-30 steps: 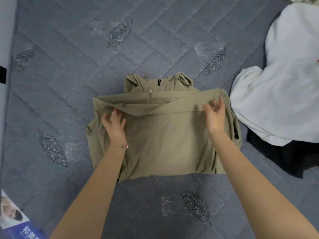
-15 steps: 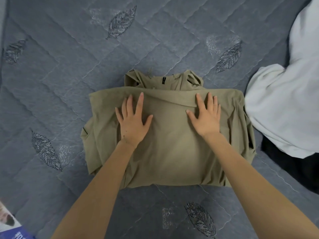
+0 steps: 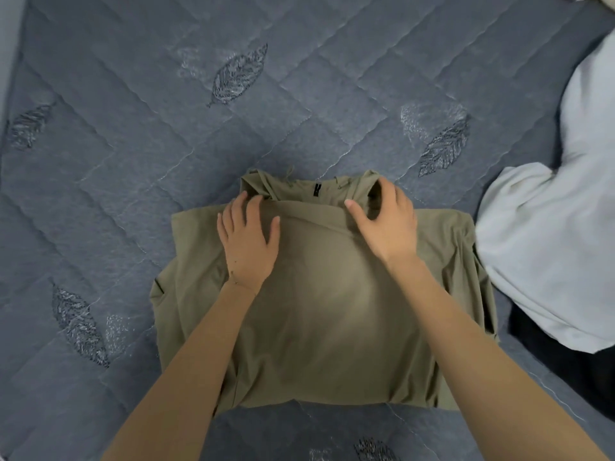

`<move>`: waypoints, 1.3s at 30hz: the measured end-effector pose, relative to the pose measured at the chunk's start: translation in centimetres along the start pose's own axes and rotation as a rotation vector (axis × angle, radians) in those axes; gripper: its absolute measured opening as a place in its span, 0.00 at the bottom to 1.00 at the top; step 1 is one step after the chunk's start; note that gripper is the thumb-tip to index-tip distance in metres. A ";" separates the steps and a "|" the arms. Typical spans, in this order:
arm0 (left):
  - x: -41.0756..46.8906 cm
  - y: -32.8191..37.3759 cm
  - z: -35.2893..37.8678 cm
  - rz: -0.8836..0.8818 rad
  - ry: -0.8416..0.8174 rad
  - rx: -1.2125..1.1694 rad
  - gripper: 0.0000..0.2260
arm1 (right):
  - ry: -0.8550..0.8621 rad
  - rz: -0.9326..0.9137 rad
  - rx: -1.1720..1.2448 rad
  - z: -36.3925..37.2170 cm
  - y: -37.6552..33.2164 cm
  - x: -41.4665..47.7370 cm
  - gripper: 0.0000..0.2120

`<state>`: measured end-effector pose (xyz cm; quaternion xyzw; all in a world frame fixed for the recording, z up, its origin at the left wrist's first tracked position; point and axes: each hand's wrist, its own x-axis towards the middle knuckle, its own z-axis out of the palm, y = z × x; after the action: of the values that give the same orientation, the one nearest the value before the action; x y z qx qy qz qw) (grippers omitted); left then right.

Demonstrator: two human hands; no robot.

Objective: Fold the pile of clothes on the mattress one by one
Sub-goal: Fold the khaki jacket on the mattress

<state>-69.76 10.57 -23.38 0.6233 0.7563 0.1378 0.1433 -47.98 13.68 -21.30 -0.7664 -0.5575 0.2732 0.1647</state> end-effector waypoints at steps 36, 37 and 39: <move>-1.5 0.7 -2.0 -0.207 -0.097 -0.410 0.09 | -0.244 0.280 0.420 -0.5 1.1 -2.5 0.17; -1.0 1.3 -1.8 -0.231 -0.069 -0.340 0.12 | -0.282 0.263 0.342 -0.4 0.7 -2.0 0.14; 0.3 1.6 -1.0 -0.260 -0.099 -0.213 0.16 | -0.284 0.205 0.161 -0.5 0.1 -1.3 0.19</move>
<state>-68.72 11.12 -21.88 0.5076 0.8036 0.1666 0.2624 -47.93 12.46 -20.63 -0.7572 -0.4706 0.4377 0.1168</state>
